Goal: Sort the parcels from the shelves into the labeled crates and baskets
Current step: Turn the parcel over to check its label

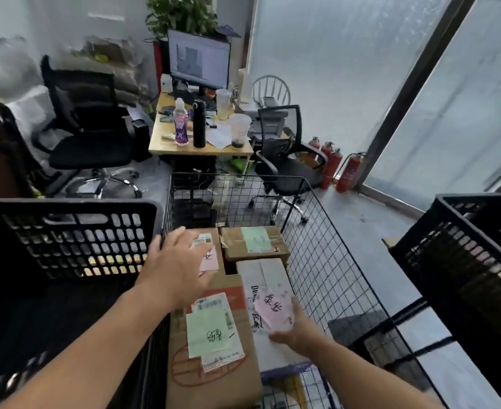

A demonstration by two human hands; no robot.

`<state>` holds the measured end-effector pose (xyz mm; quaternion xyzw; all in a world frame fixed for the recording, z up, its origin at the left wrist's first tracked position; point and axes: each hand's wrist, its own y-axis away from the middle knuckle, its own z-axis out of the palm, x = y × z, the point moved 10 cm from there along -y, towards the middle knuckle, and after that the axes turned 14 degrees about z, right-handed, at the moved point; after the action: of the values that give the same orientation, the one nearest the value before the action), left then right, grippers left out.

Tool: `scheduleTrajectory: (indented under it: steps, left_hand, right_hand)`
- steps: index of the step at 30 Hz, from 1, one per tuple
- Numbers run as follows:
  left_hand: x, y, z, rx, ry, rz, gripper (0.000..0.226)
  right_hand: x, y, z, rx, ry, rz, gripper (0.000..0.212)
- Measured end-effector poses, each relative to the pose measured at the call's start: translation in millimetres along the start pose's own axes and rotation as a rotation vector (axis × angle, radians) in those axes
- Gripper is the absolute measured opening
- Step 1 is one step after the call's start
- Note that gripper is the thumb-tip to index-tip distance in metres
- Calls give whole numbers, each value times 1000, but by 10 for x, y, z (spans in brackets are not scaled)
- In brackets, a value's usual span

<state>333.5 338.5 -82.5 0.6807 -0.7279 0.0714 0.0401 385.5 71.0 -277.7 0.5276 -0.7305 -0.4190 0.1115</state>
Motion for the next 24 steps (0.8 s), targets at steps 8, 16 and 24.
scheduleTrajectory:
  steps: [8,16,24]
  left_hand:
    - [-6,13,-8,6,-41,-22,57]
    - [89,96,-121,44,-6,49,56]
    - [589,429,-345,101,365,454,56]
  right_hand:
    - [-81,-191,136,50,83,-116,115]
    - [-329,260,-137,353,529,-247,84]
    - [-581,1582,-815,716,342,-336,55]
